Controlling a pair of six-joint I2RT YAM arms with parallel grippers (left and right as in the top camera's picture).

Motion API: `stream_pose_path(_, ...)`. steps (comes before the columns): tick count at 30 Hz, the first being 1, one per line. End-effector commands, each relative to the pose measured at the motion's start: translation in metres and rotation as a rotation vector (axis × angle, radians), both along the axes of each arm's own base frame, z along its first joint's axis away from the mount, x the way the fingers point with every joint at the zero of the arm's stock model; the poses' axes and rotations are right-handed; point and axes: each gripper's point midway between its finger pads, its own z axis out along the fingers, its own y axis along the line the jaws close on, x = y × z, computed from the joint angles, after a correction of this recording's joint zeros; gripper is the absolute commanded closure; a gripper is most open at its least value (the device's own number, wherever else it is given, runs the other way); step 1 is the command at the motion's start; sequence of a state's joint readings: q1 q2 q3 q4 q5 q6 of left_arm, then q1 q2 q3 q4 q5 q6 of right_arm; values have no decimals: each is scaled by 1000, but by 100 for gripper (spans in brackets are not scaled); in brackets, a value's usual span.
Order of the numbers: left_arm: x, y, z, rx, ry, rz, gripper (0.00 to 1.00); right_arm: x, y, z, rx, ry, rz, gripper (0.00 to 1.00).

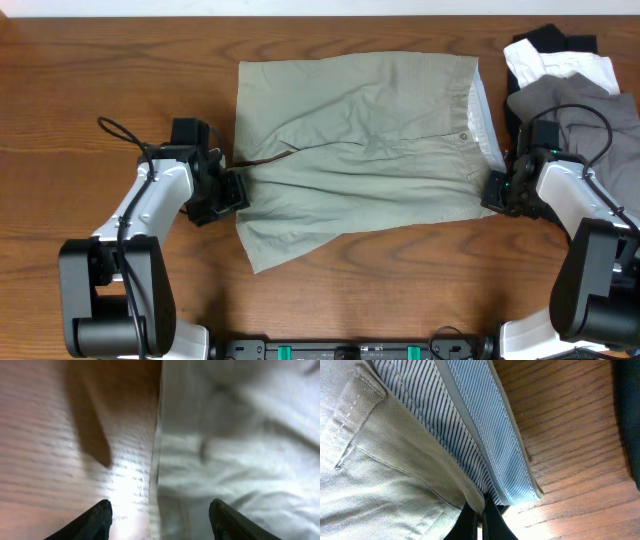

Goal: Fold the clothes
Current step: 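Move the left gripper down to the lower-left leg hem and grasp it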

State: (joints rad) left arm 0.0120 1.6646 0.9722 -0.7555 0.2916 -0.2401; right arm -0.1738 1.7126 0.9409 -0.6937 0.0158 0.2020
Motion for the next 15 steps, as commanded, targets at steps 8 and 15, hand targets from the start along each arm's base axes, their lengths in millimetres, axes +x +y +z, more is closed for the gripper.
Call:
stream_pose_path(8,-14,-18,38,-111,-38,-56,40,-5,-8,-4,-31,19,-30,99)
stream_pose_path(15,-40,-18,54,-109,-36,-38,40,-4,-8,-4,-32,15,-30,98)
